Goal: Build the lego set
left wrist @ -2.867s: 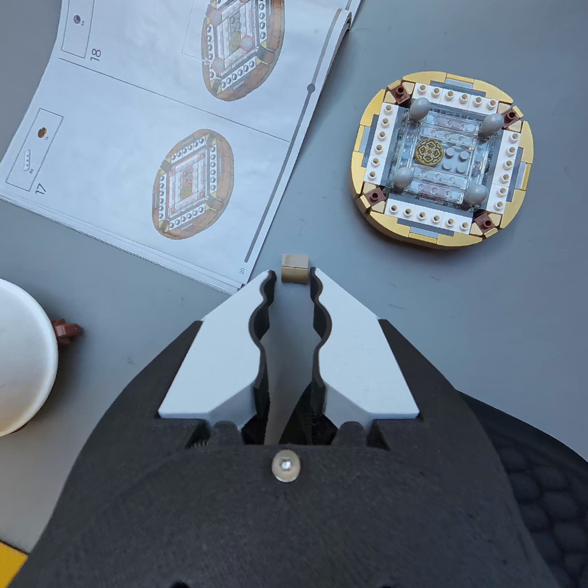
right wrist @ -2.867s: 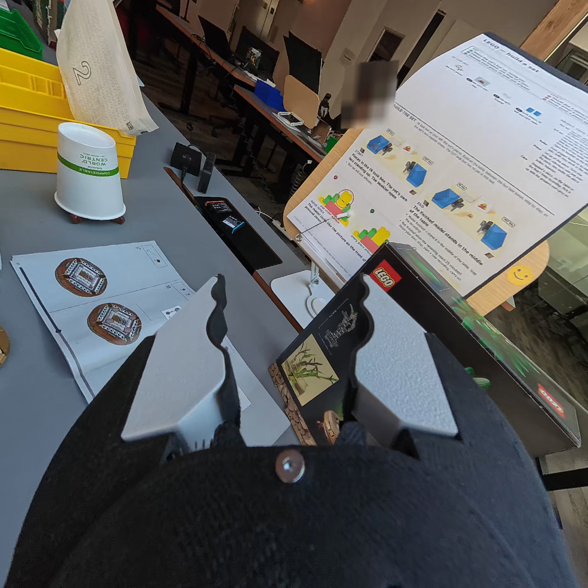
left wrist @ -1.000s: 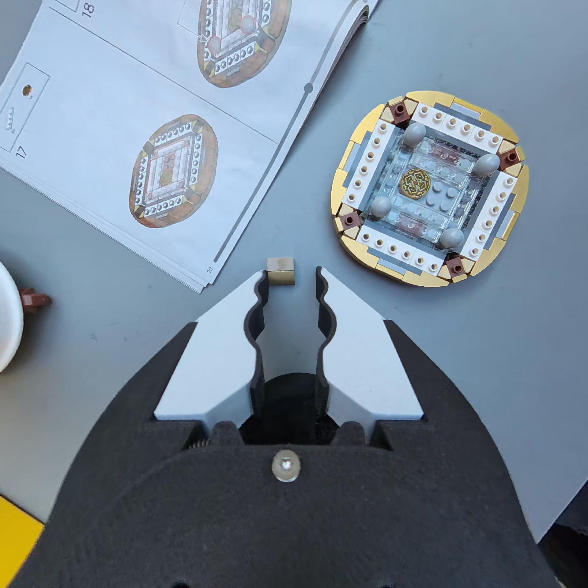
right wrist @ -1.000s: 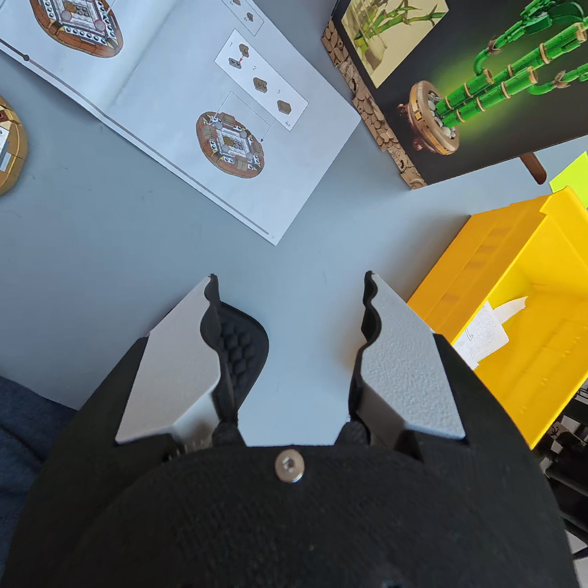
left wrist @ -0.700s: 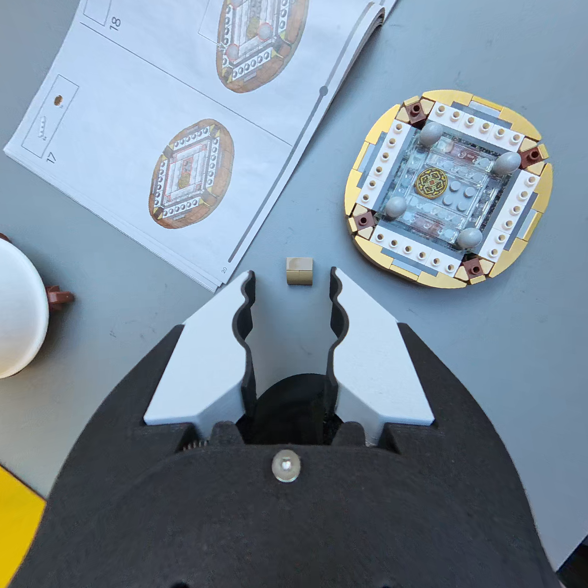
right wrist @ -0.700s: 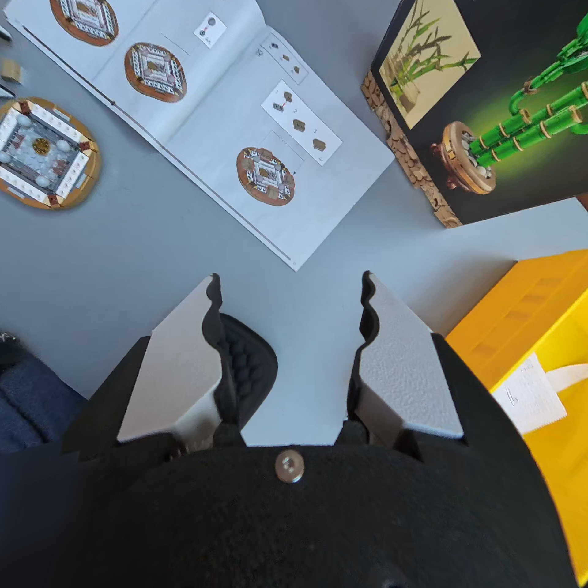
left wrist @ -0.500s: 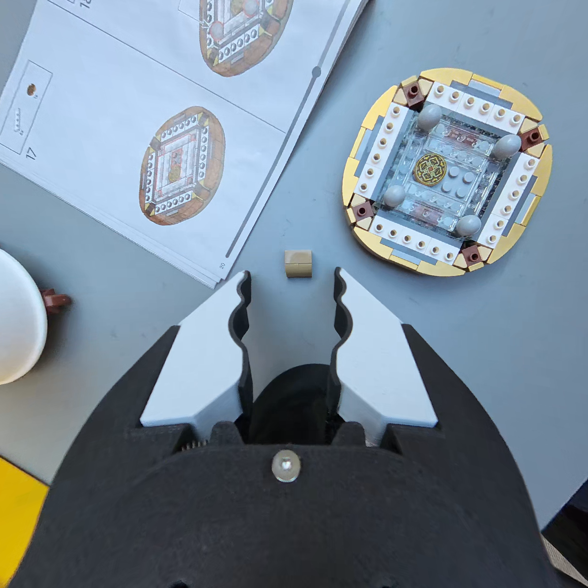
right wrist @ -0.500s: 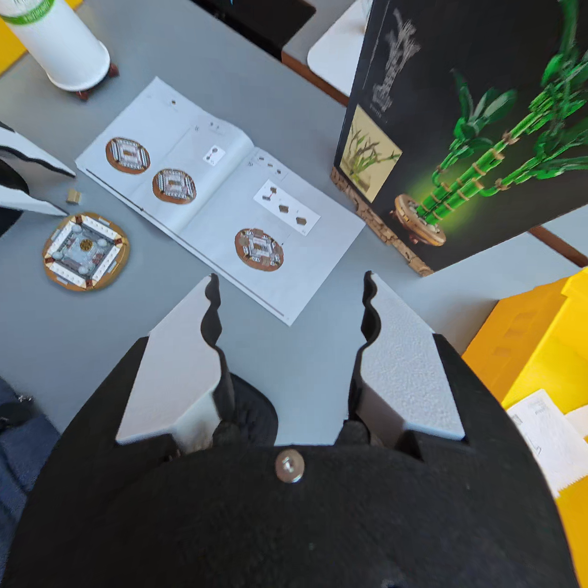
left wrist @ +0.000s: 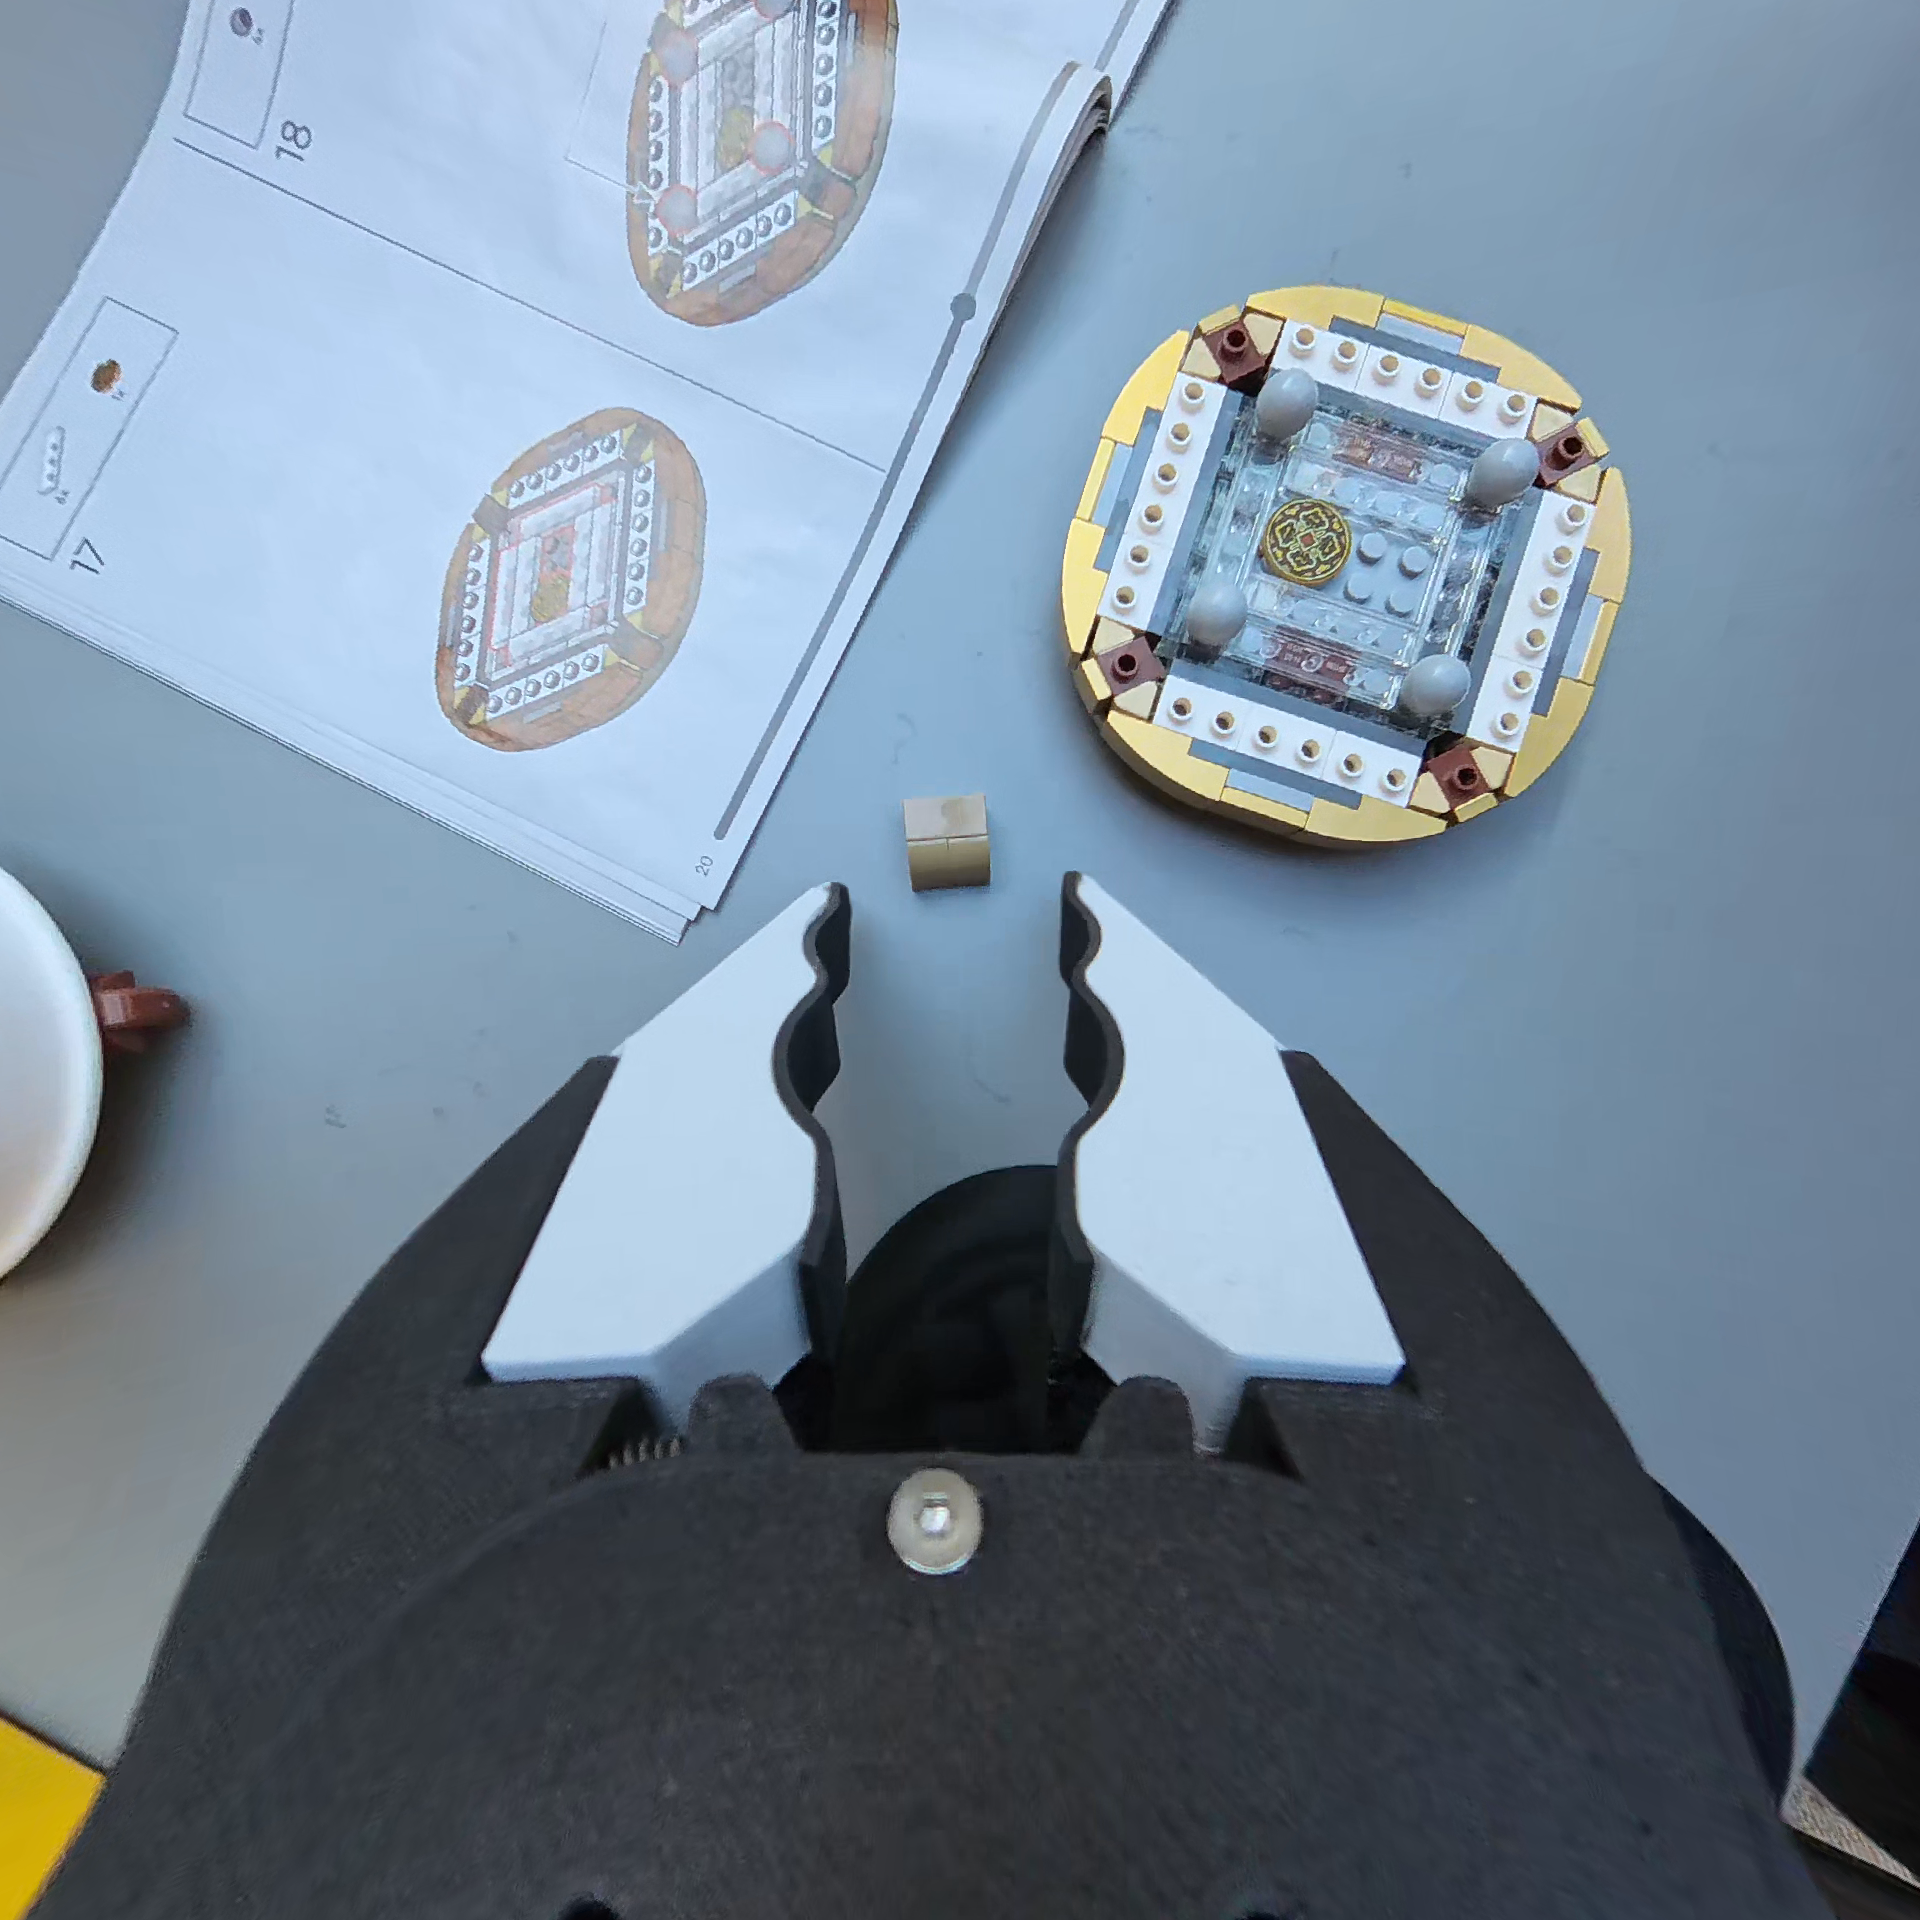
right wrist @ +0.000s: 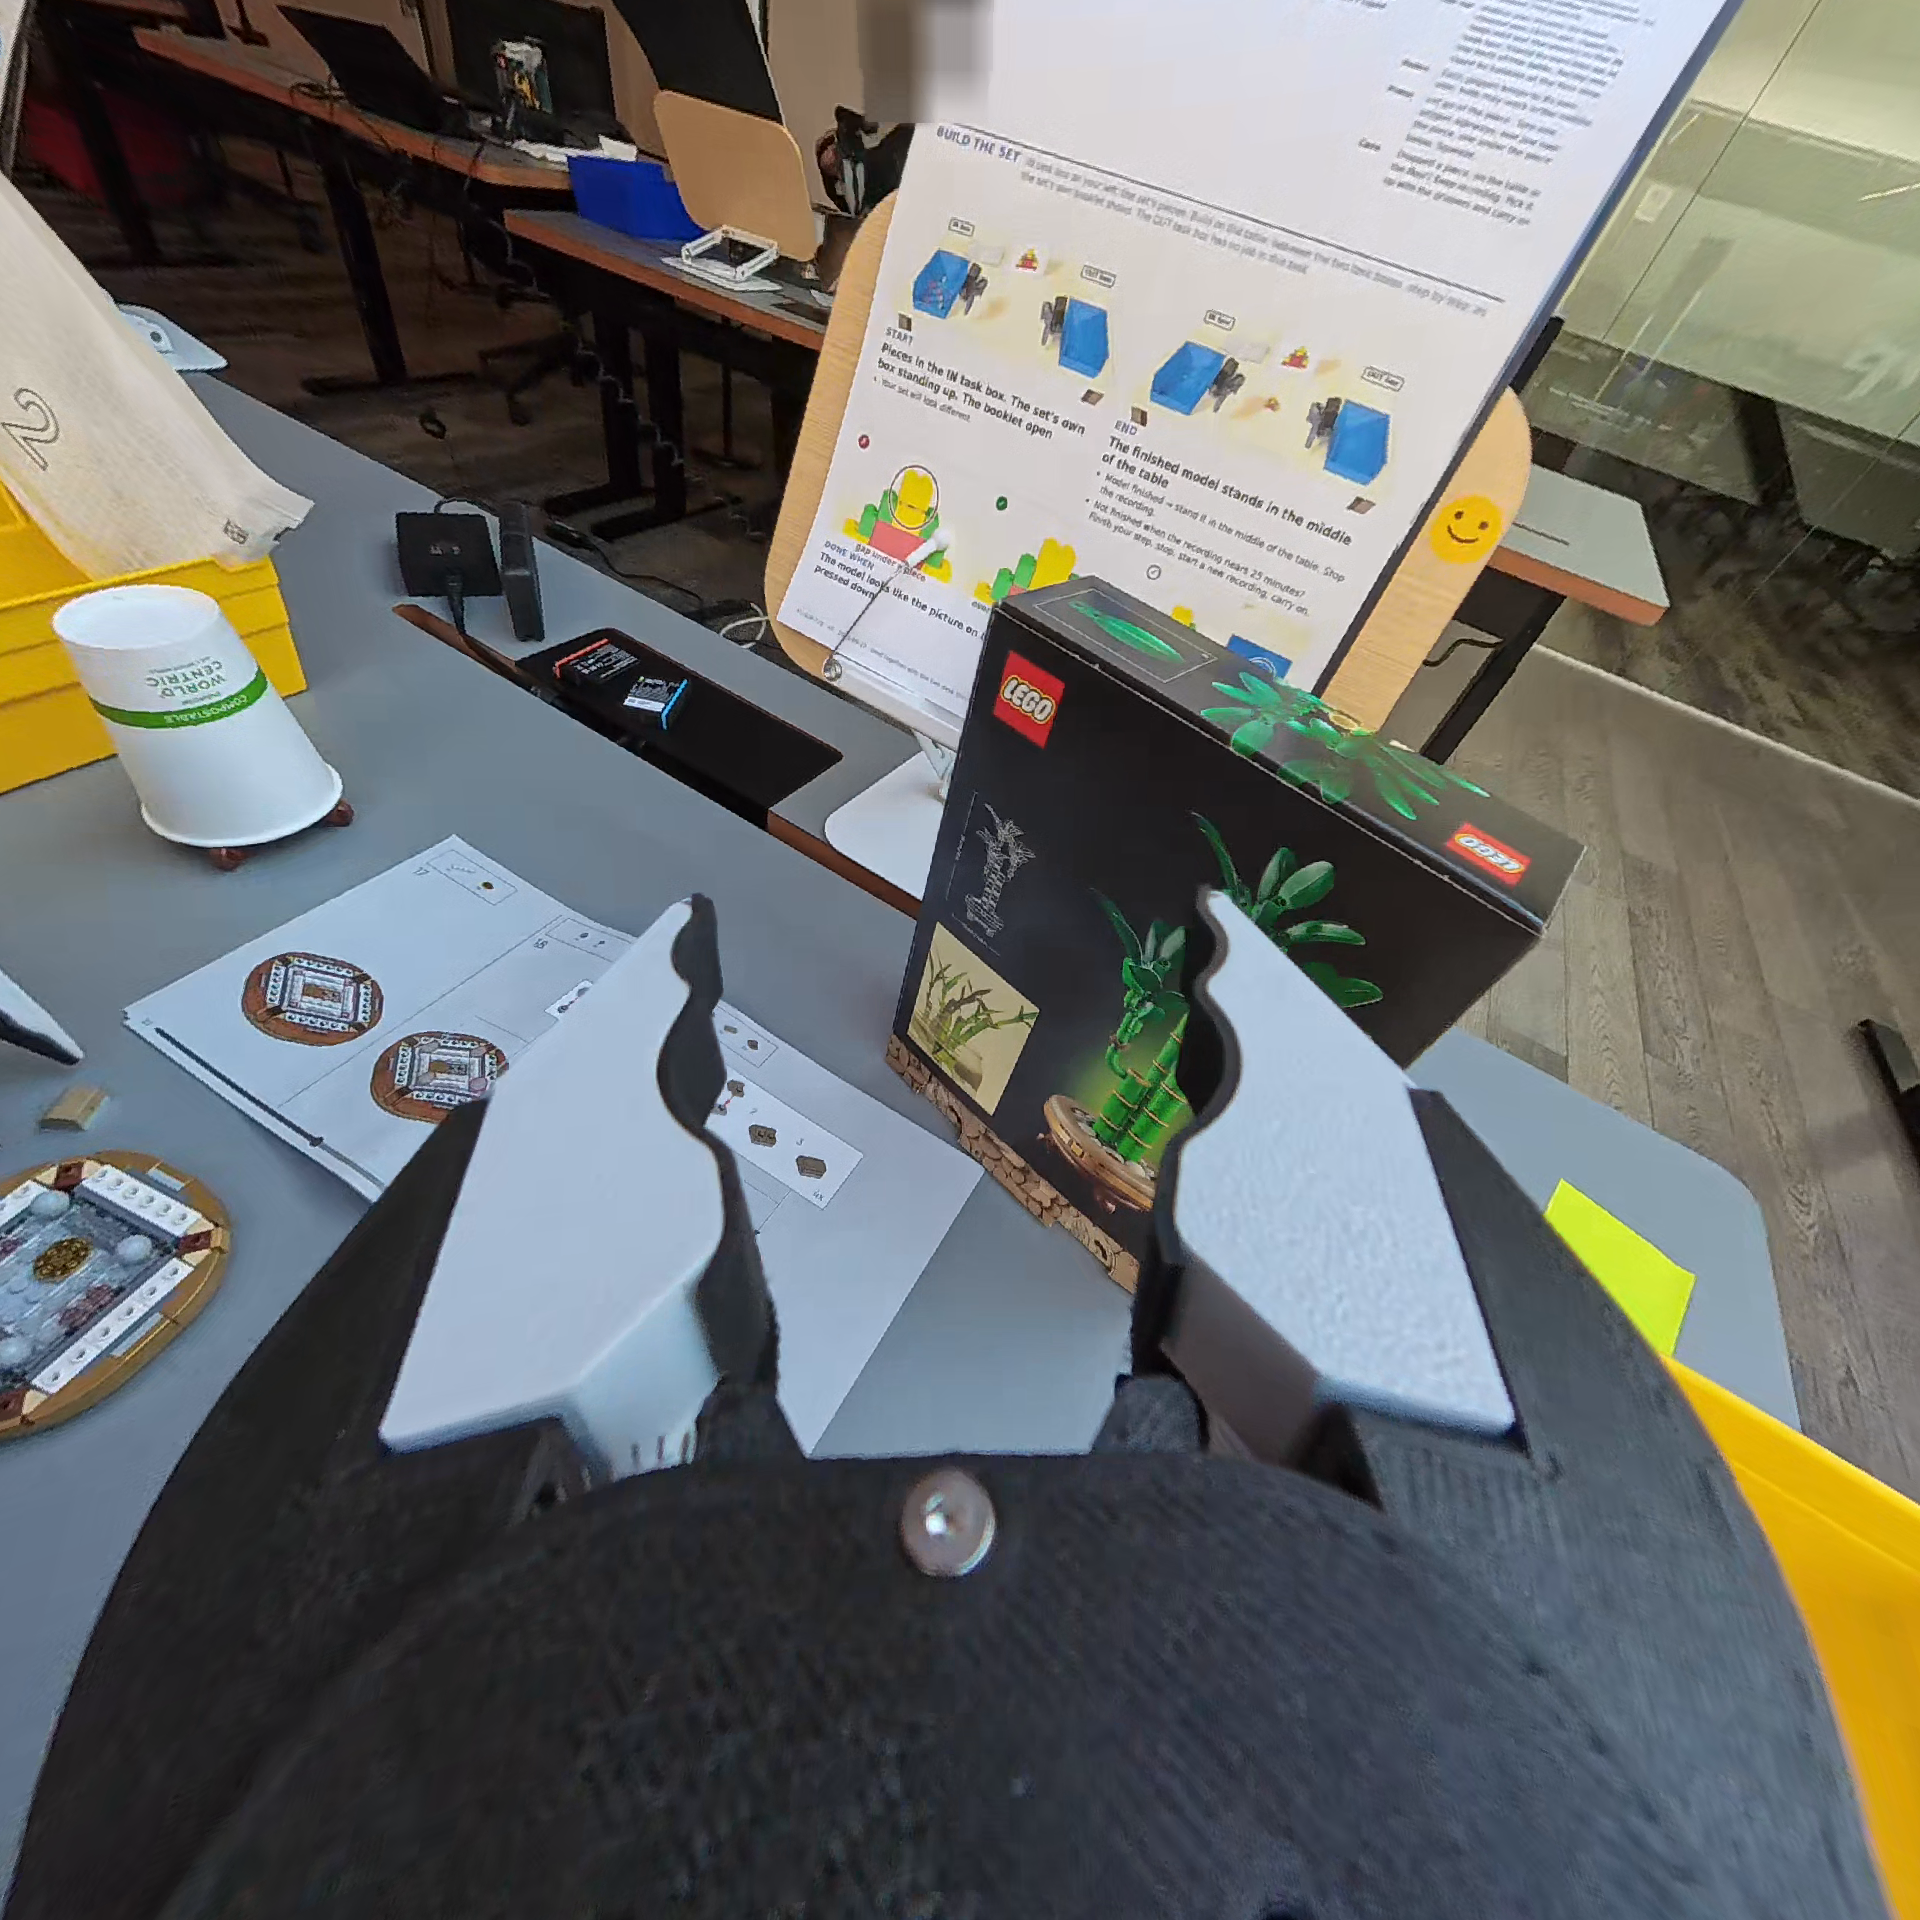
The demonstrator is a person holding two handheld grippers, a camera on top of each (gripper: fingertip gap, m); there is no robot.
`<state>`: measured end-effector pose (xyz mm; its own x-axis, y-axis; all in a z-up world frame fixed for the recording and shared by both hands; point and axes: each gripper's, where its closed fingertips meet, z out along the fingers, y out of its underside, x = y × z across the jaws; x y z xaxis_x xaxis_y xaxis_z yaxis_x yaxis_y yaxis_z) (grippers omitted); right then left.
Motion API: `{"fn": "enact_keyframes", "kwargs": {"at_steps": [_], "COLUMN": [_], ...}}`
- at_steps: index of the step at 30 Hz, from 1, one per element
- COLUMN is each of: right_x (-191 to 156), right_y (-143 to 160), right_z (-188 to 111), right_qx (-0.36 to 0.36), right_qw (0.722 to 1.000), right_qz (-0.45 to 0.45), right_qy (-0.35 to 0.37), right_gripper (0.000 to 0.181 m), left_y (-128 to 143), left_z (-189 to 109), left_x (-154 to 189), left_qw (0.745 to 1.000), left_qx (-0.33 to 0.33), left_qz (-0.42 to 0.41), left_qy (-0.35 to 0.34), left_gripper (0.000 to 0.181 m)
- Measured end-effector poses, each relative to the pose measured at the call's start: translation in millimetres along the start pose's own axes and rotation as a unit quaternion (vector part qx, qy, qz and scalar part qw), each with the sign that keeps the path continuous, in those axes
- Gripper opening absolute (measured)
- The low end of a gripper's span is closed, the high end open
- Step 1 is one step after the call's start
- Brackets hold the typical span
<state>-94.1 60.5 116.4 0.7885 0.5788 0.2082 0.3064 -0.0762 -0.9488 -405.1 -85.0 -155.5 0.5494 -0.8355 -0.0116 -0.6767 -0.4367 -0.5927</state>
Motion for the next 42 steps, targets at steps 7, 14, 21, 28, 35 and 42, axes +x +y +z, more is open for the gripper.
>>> {"fn": "enact_keyframes", "kwargs": {"at_steps": [7,14,21,28,35,42], "right_x": [-11.0,-16.0,-12.3,13.6,25.3,23.3], "right_y": [12.1,22.8,27.7,32.1,33.9,35.7], "right_z": [12.6,18.4,14.7,-3.3,-11.2,-7.2], "right_qx": [-0.039,-0.073,-0.086,-0.082,-0.077,-0.083], "right_qw": [0.998,0.994,0.991,0.993,0.994,0.993], "right_qz": [-0.046,-0.081,-0.102,-0.074,-0.063,-0.072], "right_qy": [-0.004,-0.003,0.006,0.034,0.048,0.047], "right_gripper": [0.078,0.074,0.073,0.071,0.07,0.07], "left_y": [-2.9,-1.5,0.4,-0.3,0.7,1.5], "left_z": [9.5,9.0,7.0,7.5,7.4,7.4], "left_x": [2.7,-2.4,3.6,3.6,4.5,4.5], "left_qw": [1.0,1.0,1.0,1.0,1.0,0.999], "left_qx": [-0.001,-0.005,0.0,0.006,-0.007,-0.015], "left_qz": [0.006,0.013,0.013,0.013,0.021,0.02], "left_qy": [0.012,-0.002,0.014,0.021,0.02,0.02], "left_gripper": [0.031,0.018,0.025,0.014,0.014,0.014]}}
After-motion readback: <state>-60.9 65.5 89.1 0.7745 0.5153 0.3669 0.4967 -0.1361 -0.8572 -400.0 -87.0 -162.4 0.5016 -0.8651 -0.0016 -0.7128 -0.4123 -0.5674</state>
